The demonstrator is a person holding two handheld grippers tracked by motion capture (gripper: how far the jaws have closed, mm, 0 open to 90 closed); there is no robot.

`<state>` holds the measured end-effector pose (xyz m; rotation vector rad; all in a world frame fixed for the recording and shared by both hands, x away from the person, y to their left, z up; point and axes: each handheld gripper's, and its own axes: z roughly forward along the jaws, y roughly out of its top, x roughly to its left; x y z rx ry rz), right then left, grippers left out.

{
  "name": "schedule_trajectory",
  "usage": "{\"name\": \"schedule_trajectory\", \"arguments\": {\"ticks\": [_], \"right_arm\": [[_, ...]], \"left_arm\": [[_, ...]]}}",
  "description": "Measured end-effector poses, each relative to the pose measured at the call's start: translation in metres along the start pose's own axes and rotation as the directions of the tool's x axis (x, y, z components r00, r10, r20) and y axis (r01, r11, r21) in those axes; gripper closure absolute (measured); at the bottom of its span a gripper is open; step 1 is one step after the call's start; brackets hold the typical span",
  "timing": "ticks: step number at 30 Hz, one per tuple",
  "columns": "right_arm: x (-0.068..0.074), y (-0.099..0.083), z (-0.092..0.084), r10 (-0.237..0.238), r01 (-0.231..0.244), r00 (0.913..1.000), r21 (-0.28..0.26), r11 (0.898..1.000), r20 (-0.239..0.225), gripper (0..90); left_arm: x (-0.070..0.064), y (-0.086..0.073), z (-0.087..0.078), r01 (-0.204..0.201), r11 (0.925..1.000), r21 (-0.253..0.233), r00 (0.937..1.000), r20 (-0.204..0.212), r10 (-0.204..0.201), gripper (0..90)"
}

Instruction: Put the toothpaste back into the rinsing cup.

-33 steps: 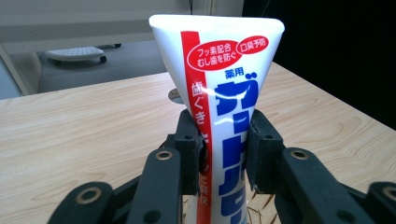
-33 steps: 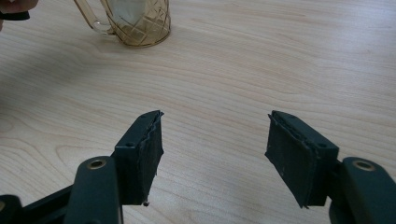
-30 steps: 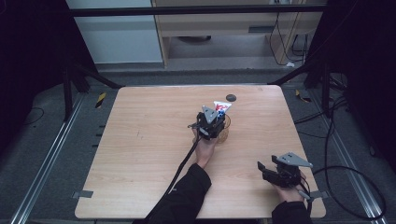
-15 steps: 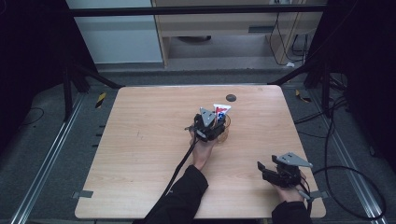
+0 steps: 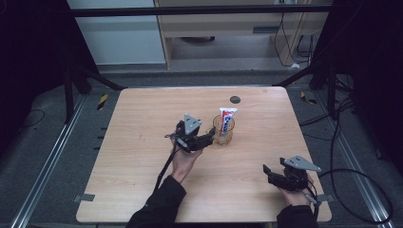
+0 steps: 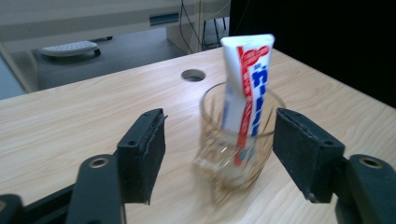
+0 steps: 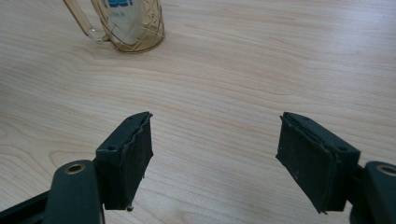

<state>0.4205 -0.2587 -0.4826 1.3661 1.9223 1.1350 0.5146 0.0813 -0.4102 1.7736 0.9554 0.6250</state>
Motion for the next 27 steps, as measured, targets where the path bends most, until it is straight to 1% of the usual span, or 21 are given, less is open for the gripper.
{"name": "schedule_trajectory", "arguments": {"ticks": [1, 2, 3, 4, 5, 6, 10, 11, 12, 13, 14, 15, 17, 18, 20, 21, 22, 23, 25, 26, 27], "right_arm": [[0.000, 0.000, 0.000, 0.007, -0.007, 1.0000, 0.000, 1.000, 0.003, 25.2], [-0.001, 0.000, 0.000, 0.010, -0.010, 0.9999, 0.000, 1.000, 0.006, 24.8], [-0.001, -0.001, 0.000, 0.007, -0.007, 0.9999, 0.000, 1.000, 0.009, 24.4], [-0.002, -0.001, 0.000, -0.001, 0.001, 0.9999, 0.000, 1.000, 0.015, 24.0], [-0.002, -0.001, 0.000, -0.001, 0.001, 0.9999, 0.000, 1.000, 0.015, 24.0], [-0.002, -0.001, 0.000, -0.003, 0.003, 0.9999, 0.002, 1.000, 0.015, 23.7], [-0.003, -0.003, -0.001, -0.001, 0.001, 0.9998, 0.004, 1.000, 0.021, 22.5], [-0.003, -0.004, -0.001, 0.001, -0.001, 0.9997, 0.003, 1.000, 0.025, 22.1], [-0.004, -0.004, -0.002, 0.002, -0.002, 0.9996, 0.001, 1.000, 0.027, 22.0], [-0.004, -0.004, -0.003, -0.002, 0.002, 0.9995, -0.004, 1.000, 0.031, 21.9], [-0.004, -0.005, -0.004, 0.010, -0.009, 0.9995, -0.004, 1.000, 0.029, 21.8], [-0.004, -0.005, -0.004, 0.010, -0.009, 0.9995, -0.004, 1.000, 0.029, 21.8], [-0.006, -0.006, -0.006, 0.008, -0.008, 0.9992, -0.005, 1.000, 0.039, 21.6], [-0.007, -0.006, -0.006, 0.008, -0.008, 0.9991, -0.006, 1.000, 0.042, 21.5], [-0.007, -0.007, -0.006, 0.007, -0.006, 0.9990, -0.007, 1.000, 0.045, 21.4], [-0.008, -0.007, -0.007, 0.014, -0.014, 0.9989, -0.005, 1.000, 0.045, 21.4], [-0.008, -0.007, -0.007, 0.014, -0.014, 0.9989, -0.005, 1.000, 0.045, 21.4], [-0.008, -0.007, -0.006, 0.013, -0.013, 0.9988, 0.001, 1.000, 0.047, 21.1], [-0.008, -0.008, -0.006, 0.010, -0.010, 0.9987, 0.003, 1.000, 0.049, 20.9], [-0.008, -0.008, -0.006, 0.007, -0.007, 0.9986, 0.002, 1.000, 0.053, 20.7], [-0.008, -0.008, -0.006, 0.007, -0.007, 0.9986, 0.002, 1.000, 0.053, 20.7]], "left_arm": [[0.000, 0.000, 0.000, 0.000, 1.0000, 0.000, 1.0000, 0.000, 0.000, 32.0], [0.012, -0.002, -0.015, 0.004, 1.0000, 0.007, 1.0000, -0.003, -0.004, 31.0], [0.018, -0.002, -0.023, 0.006, 0.9999, 0.013, 0.9999, -0.009, -0.006, 30.2], [0.018, -0.002, -0.023, 0.006, 0.9999, 0.013, 0.9999, -0.009, -0.006, 29.0], [0.025, -0.004, -0.031, 0.004, 0.9998, 0.019, 0.9999, -0.013, -0.004, 29.0], [0.033, -0.006, -0.041, 0.003, 0.9998, 0.019, 0.9996, -0.027, -0.003, 28.1], [0.056, -0.019, -0.067, 0.019, 0.9994, 0.029, 0.9979, -0.062, -0.018, 25.2], [0.062, -0.024, -0.074, 0.013, 0.9993, 0.035, 0.9967, -0.080, -0.010, 24.9], [0.067, -0.028, -0.080, 0.017, 0.9992, 0.036, 0.9947, -0.102, -0.014, 24.5], [0.075, -0.036, -0.088, 0.037, 0.9988, 0.032, 0.9933, -0.111, -0.033, 23.6], [0.079, -0.040, -0.092, 0.045, 0.9982, 0.039, 0.9920, -0.119, -0.040, 23.3], [0.079, -0.040, -0.092, 0.045, 0.9982, 0.039, 0.9920, -0.119, -0.040, 22.8], [0.088, -0.053, -0.103, 0.042, 0.9969, 0.066, 0.9897, -0.140, -0.033, 22.2], [0.088, -0.053, -0.103, 0.042, 0.9969, 0.066, 0.9897, -0.140, -0.033, 22.0], [0.092, -0.062, -0.111, 0.046, 0.9959, 0.078, 0.9880, -0.150, -0.034, 22.0], [0.098, -0.069, -0.120, 0.048, 0.9946, 0.092, 0.9857, -0.165, -0.032, 21.5], [0.098, -0.069, -0.120, 0.048, 0.9946, 0.092, 0.9857, -0.165, -0.032, 21.5], [0.103, -0.077, -0.127, 0.047, 0.9935, 0.104, 0.9832, -0.180, -0.028, 21.2], [0.106, -0.081, -0.131, 0.055, 0.9924, 0.110, 0.9815, -0.189, -0.033, 20.7], [0.112, -0.092, -0.138, 0.069, 0.9903, 0.121, 0.9784, -0.202, -0.043, 20.7], [0.112, -0.092, -0.138, 0.069, 0.9903, 0.121, 0.9784, -0.202, -0.043, 20.6]]}}
